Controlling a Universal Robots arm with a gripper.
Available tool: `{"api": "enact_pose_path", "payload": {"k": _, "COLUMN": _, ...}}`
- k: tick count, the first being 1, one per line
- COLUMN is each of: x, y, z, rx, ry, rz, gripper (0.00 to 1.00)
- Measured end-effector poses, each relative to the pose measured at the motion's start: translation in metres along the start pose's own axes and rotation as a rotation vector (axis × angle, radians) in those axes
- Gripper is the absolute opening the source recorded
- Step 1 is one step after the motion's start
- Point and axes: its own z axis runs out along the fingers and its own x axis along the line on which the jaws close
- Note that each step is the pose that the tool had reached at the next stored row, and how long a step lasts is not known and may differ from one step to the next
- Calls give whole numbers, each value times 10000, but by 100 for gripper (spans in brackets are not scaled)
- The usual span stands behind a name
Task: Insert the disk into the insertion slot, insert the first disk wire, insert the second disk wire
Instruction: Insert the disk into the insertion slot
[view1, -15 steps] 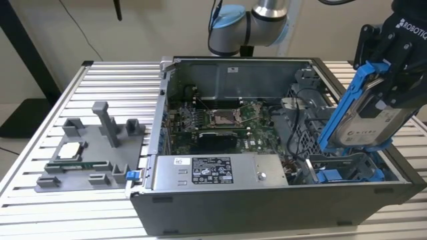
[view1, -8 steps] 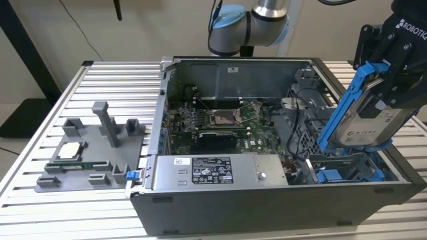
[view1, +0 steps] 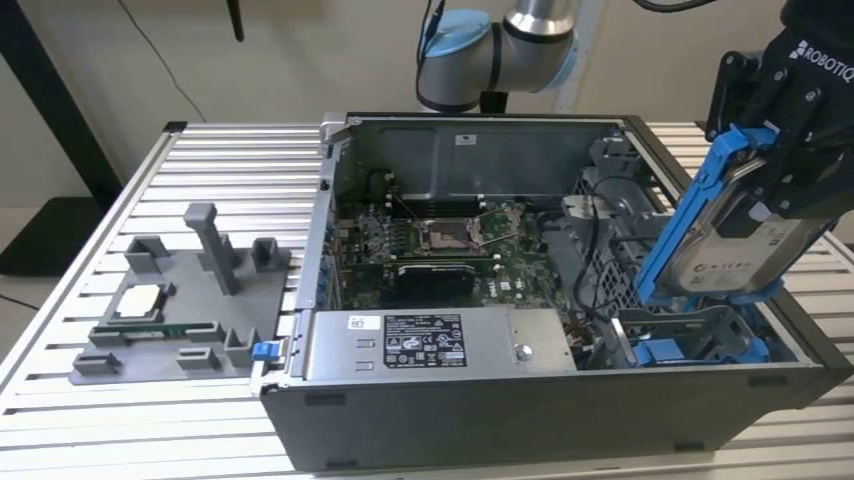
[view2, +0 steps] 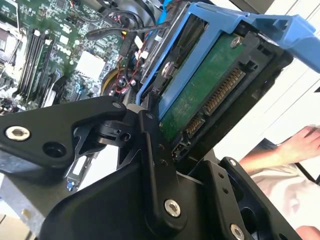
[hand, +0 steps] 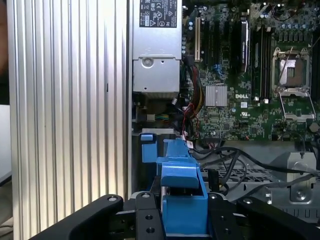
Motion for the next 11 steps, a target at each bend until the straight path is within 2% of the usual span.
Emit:
{"api": "enact_pose_path", "payload": {"k": 3, "x": 0, "y": -1, "z": 32, "rx": -11, "ry": -1, "rz": 1, "gripper": 0}}
{"api": "enact_pose_path", "payload": {"k": 7, "x": 0, "y": -16, "z": 76, "rx": -137, "ry": 0, "rz": -1, "gripper": 0}}
{"api": "enact_pose_path", "payload": {"k": 11, "x": -1, "y": -35, "z": 125, "rx": -173, "ry": -14, "rz": -4, "gripper": 0}}
